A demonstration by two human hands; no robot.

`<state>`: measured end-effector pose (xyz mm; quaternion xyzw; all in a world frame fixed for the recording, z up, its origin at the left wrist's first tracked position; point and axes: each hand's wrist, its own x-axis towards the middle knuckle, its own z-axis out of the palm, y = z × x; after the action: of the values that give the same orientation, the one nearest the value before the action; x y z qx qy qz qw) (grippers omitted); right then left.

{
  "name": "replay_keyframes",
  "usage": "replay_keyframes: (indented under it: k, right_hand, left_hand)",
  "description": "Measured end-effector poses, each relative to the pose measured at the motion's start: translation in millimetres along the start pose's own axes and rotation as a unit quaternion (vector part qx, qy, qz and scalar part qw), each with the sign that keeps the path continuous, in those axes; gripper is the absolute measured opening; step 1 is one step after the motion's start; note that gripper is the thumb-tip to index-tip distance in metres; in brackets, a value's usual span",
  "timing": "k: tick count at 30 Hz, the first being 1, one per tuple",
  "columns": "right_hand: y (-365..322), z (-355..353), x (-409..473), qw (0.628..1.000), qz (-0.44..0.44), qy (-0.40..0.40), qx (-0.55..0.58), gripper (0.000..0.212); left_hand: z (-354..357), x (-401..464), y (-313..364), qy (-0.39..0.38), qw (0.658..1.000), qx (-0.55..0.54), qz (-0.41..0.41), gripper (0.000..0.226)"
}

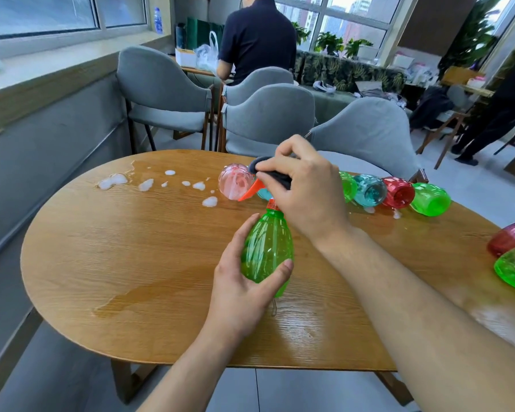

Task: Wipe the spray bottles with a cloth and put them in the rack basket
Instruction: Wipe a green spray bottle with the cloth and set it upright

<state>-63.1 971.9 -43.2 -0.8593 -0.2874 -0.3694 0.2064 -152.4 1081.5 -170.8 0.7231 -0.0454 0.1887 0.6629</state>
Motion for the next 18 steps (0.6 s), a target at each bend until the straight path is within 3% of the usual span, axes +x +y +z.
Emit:
replay_keyframes:
  k: [5, 10, 15, 18]
  right_hand:
    - [4, 0, -2, 0.999, 0.036, 0.034, 0.000, 0.010]
    - [-17, 8, -24, 0.995, -0.079, -0.066, 0.016, 0.010]
    - [-6, 6, -18, 0.999, 0.023, 0.027, 0.005, 0.009]
    - [-11, 9, -22, 1.000, 0.014, 0.001, 0.014, 0.009]
  left_hand:
    - [-1, 1, -2, -0.005, 1.000, 0.007, -0.004, 0.083]
    - [-2, 2, -2, 0.000, 1.000, 0.014, -0.010, 0.087]
    - [-3, 3, -2, 0.006, 1.000, 0.015, -0.003, 0.083]
    - [-3, 2, -3, 0.007, 1.000, 0.017, -0.005, 0.084]
